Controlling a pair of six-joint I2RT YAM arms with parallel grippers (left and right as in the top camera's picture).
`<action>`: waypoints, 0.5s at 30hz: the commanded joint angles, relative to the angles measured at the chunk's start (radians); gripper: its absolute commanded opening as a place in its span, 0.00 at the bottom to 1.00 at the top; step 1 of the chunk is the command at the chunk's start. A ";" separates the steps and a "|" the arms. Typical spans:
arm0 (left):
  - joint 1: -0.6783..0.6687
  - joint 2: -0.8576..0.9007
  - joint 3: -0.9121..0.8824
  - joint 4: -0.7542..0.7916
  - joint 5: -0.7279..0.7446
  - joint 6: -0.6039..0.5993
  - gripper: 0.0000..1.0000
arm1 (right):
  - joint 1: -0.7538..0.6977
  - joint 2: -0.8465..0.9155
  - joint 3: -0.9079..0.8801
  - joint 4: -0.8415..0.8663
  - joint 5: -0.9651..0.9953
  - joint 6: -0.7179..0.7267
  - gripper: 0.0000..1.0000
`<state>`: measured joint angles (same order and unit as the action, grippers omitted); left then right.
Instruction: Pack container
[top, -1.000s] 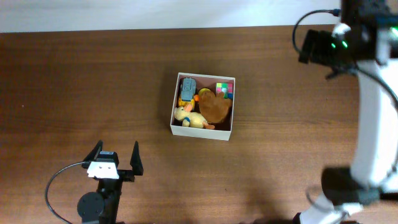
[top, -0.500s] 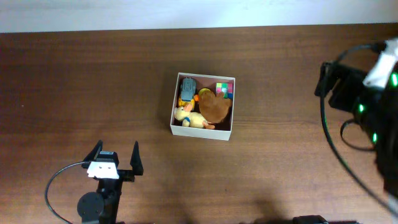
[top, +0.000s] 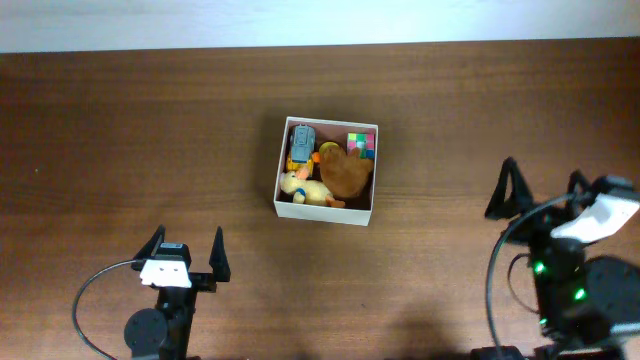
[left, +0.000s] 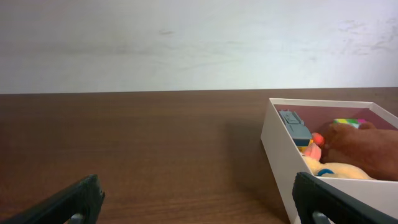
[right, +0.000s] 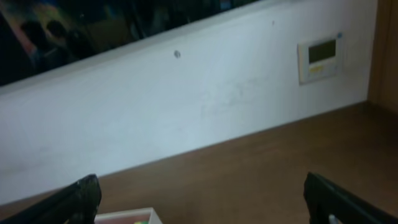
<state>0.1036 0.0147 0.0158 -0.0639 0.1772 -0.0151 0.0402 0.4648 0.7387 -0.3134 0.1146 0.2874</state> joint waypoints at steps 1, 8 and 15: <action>0.004 -0.010 -0.006 0.000 0.014 0.009 0.99 | 0.004 -0.108 -0.159 0.073 -0.013 0.001 0.99; 0.004 -0.010 -0.006 0.000 0.014 0.009 0.99 | 0.003 -0.325 -0.414 0.174 -0.042 0.001 0.99; 0.004 -0.010 -0.006 0.000 0.014 0.009 0.99 | 0.003 -0.443 -0.541 0.177 -0.051 0.001 0.99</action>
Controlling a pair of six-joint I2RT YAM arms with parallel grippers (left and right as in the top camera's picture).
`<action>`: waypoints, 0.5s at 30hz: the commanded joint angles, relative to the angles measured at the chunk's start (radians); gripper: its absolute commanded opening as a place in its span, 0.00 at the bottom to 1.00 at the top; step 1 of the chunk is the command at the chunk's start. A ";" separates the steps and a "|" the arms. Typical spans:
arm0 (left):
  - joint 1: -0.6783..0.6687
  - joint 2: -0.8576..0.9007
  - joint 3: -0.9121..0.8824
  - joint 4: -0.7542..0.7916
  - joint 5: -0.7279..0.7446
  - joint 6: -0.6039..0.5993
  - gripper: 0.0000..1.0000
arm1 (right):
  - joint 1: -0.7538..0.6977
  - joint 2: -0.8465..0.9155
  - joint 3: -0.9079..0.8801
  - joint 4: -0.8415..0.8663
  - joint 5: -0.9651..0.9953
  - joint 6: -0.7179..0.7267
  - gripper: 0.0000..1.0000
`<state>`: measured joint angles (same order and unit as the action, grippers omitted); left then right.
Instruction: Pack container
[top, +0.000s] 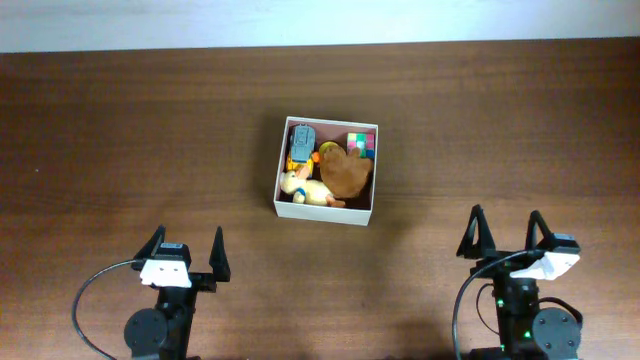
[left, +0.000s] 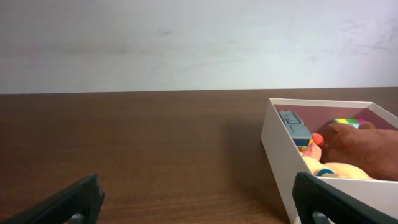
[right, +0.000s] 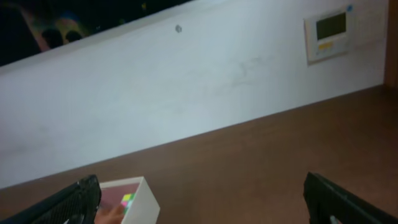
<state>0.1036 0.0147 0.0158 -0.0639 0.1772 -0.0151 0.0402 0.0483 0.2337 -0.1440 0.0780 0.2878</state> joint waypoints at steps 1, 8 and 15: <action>0.004 -0.010 -0.006 0.000 0.014 0.009 0.99 | 0.003 -0.027 -0.041 0.007 -0.014 0.000 0.99; 0.004 -0.010 -0.006 0.000 0.014 0.009 0.99 | 0.004 -0.029 -0.111 0.064 -0.016 -0.003 0.99; 0.004 -0.010 -0.006 0.000 0.014 0.009 0.99 | 0.006 -0.045 -0.190 0.168 -0.056 -0.003 0.99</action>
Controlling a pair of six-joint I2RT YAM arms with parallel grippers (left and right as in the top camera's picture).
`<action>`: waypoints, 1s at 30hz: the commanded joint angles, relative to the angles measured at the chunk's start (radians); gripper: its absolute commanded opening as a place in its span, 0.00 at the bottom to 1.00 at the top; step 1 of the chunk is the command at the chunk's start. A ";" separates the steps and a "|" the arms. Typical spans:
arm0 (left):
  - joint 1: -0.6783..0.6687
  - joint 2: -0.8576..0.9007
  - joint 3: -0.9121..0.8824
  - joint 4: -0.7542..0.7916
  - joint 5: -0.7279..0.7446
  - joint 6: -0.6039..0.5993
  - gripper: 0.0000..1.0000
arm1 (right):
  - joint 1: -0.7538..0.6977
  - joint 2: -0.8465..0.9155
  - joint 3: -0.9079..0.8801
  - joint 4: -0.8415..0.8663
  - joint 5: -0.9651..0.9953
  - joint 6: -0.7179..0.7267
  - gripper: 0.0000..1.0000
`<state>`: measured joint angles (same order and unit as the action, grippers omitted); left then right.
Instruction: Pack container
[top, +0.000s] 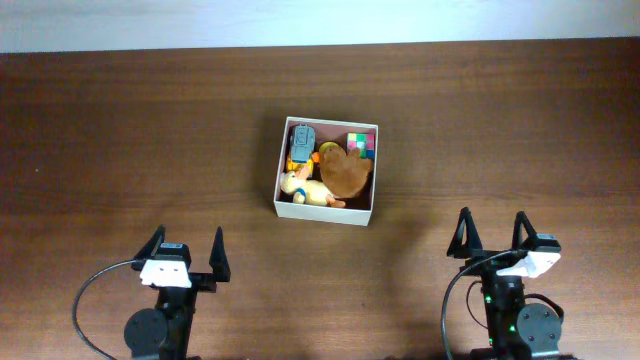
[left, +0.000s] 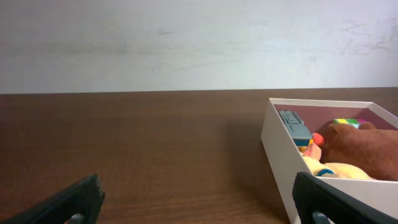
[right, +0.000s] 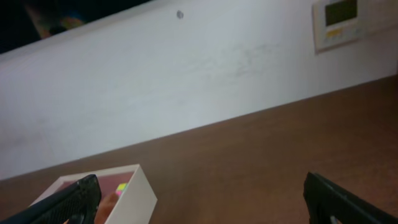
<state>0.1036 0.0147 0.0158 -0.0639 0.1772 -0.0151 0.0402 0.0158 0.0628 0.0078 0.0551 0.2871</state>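
Note:
A white open box (top: 369, 190) sits mid-table, its wall also showing in the left wrist view (left: 280, 155) and the right wrist view (right: 134, 190). Inside lie a brown plush (top: 346, 174), a yellow duck toy (top: 305, 190), a grey toy car (top: 302, 142) and a colourful cube (top: 360, 145). My left gripper (top: 186, 251) stands open near the front edge, left of the box, nothing between its fingers. My right gripper (top: 493, 233) stands open at the front right, also with nothing in it.
A white wall (left: 186, 43) runs behind the brown wooden table (top: 120, 130). A wall panel with a display (right: 341, 22) hangs at the far right in the right wrist view.
My right gripper has shifted a little to the left at the front right, so more of the box shows in its view. The left gripper and the box contents are unchanged.
At first my right arm was at the far right edge, angled, with the box barely in its view. Then it stood at the front right facing the table. Now it sits slightly further left, open. The left gripper stayed open and still throughout.

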 joint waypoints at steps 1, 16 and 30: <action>0.004 -0.010 -0.006 0.000 0.014 0.009 0.99 | 0.006 -0.013 -0.022 0.019 -0.045 -0.002 0.99; 0.004 -0.010 -0.006 0.000 0.014 0.009 0.99 | 0.006 -0.013 -0.057 -0.089 -0.048 -0.183 0.99; 0.004 -0.010 -0.006 0.000 0.014 0.009 0.99 | 0.006 -0.012 -0.057 -0.089 -0.051 -0.175 0.99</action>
